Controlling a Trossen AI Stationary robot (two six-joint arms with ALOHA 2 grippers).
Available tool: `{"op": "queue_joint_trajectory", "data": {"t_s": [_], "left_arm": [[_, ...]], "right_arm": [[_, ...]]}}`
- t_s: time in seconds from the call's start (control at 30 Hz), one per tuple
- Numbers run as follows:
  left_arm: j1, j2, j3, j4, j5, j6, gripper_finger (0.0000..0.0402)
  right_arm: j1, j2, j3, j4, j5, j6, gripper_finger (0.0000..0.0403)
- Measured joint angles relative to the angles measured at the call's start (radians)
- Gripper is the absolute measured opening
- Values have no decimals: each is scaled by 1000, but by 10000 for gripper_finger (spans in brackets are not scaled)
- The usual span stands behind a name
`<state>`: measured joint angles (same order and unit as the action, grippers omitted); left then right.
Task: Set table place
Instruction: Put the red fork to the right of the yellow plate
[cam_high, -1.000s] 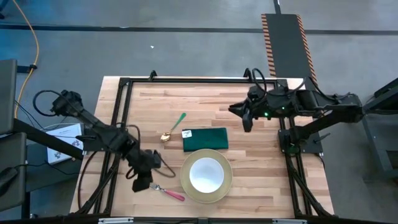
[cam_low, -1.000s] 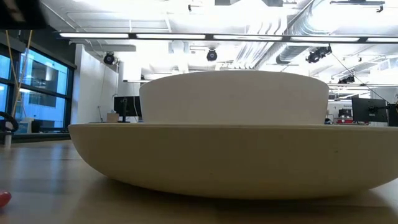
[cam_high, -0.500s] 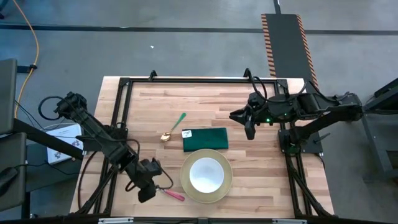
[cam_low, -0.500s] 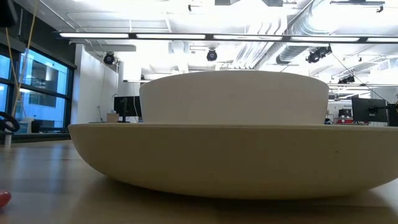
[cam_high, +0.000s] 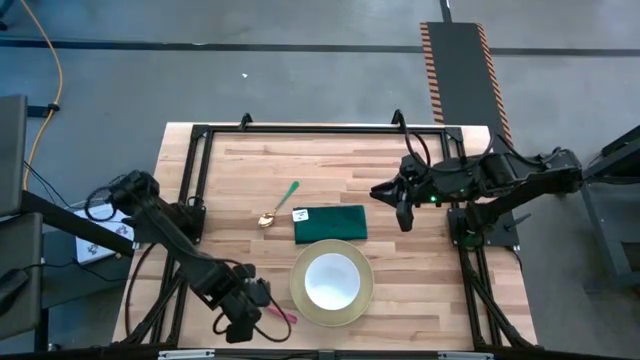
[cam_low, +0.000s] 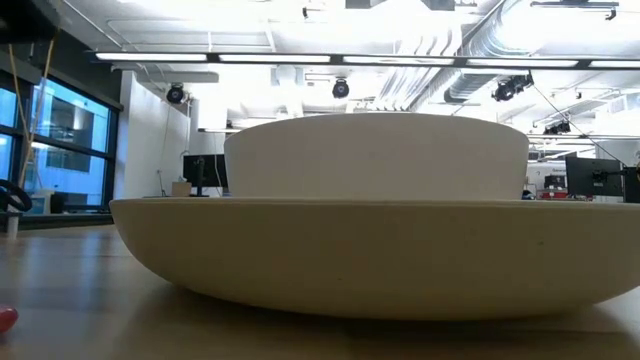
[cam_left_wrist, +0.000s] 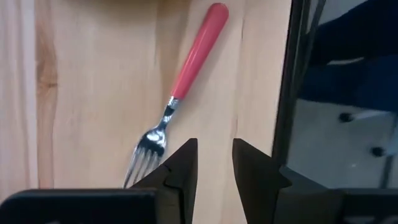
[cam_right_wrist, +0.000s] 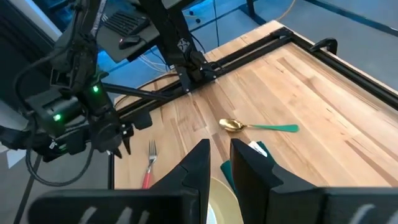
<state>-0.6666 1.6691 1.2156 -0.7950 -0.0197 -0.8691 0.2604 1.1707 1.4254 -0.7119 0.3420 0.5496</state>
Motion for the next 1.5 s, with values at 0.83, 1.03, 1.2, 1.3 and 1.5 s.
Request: {"op": "queue_joint_trajectory", "data": {"t_s": [0.83, 1.03, 1.2, 1.3, 1.5], "left_arm": [[64, 120, -2, 11, -17, 346, 97], [57, 164, -2, 13, 6, 369, 97], [58, 179, -2, 18, 11, 375, 97], [58, 183, -1, 23, 16, 376, 97], [58, 200, -1, 40, 20, 376, 97]], "right_arm": [[3, 0, 0, -11, 14, 11, 53], [3, 0, 0, -11, 13, 11, 53], [3, 0, 0, -12, 13, 10, 53], [3, 0, 0, -12, 13, 8, 53], [3, 0, 0, -12, 9, 8, 53]]}}
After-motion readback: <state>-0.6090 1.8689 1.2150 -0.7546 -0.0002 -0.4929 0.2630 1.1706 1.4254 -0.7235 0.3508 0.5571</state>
